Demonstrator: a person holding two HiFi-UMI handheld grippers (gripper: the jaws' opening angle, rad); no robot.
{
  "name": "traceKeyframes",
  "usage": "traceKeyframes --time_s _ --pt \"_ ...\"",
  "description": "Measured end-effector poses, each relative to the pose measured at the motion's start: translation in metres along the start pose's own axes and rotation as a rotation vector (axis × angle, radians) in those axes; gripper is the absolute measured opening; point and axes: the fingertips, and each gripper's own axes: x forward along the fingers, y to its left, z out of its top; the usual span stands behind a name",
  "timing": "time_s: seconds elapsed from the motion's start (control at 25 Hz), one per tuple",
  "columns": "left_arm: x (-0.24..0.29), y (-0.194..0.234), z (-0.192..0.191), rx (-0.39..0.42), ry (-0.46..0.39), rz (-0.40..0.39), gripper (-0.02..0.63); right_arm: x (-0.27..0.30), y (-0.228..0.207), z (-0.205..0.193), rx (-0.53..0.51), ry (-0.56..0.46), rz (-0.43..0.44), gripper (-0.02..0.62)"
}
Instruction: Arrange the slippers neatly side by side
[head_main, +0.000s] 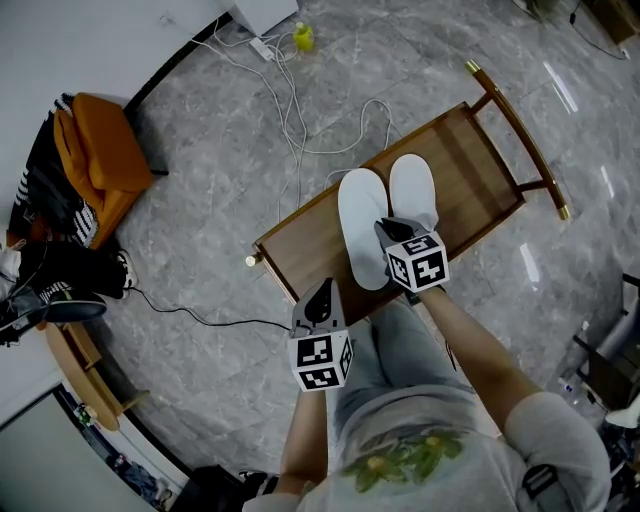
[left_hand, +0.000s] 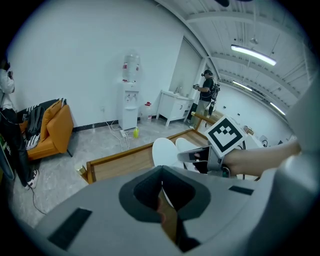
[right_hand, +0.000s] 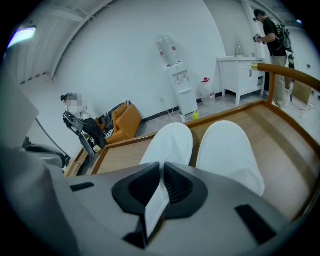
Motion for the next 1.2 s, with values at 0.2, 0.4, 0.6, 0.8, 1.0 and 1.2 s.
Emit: traceKeyframes --time_s 0.2,0.4,0.6,0.8,1.0,1.2 --pt "0.002 -0.002 0.002 0.006 -0.005 0.001 0.015 -0.003 0.002 0.006 -0.099 0.025 0.063 0.029" --pt "0.002 -0.003 0.003 0.002 -0.004 0.002 0.015 -0.002 0.008 0.007 -0.154 0.083 0.14 0.029" --pt "0.003 -0.005 0.003 0.002 0.0 0.0 0.015 -0.002 0.015 0.009 -0.238 0.137 0.211 0.027" --pt "0.004 -0.007 0.009 0.006 0.0 -0.002 0.015 -0.005 0.022 0.011 -0.323 0.19 0.276 0.026" --pt "0.004 -0.008 0.013 0.008 -0.003 -0.005 0.015 -0.005 0.032 0.005 -0.358 0.245 0.339 0.026" --pt "0.006 -0.007 0.013 0.009 0.005 0.0 0.015 0.002 0.039 0.0 -0.364 0.254 0.344 0.026"
